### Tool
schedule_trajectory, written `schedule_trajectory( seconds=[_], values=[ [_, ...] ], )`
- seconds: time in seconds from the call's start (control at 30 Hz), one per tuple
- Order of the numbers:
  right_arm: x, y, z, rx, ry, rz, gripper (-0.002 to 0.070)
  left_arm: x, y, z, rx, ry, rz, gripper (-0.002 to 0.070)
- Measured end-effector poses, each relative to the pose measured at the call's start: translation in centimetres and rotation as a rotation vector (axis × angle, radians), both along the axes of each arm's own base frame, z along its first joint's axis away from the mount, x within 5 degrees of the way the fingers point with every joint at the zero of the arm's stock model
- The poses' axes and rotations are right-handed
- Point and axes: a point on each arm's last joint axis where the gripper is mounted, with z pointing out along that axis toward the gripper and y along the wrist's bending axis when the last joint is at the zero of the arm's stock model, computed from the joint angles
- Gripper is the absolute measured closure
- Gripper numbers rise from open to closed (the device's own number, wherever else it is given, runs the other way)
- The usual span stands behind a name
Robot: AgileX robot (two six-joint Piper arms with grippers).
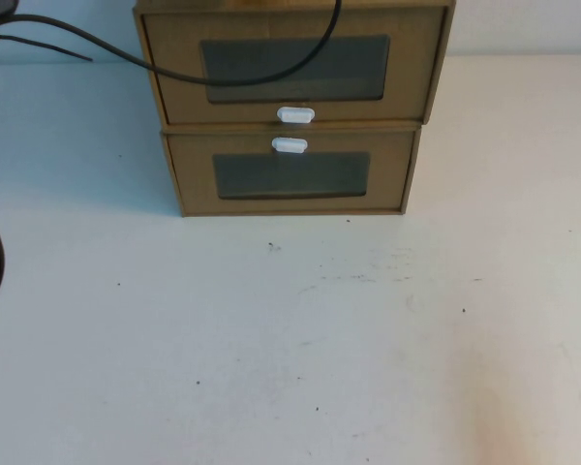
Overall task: Open the shoe box
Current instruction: 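Pull the top drawer of the cardboard box fully open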
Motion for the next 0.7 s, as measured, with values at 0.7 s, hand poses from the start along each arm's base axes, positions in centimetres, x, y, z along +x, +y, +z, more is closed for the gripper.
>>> schedule_trajectory(
  seconds=[0.7],
  values=[
    [9.2,6.0,10.3,-0.563,0.404,0.672,0.0691,-0.1,0.0,-0.1,-0.029,0.058,0.028,0.0679]
  ],
)
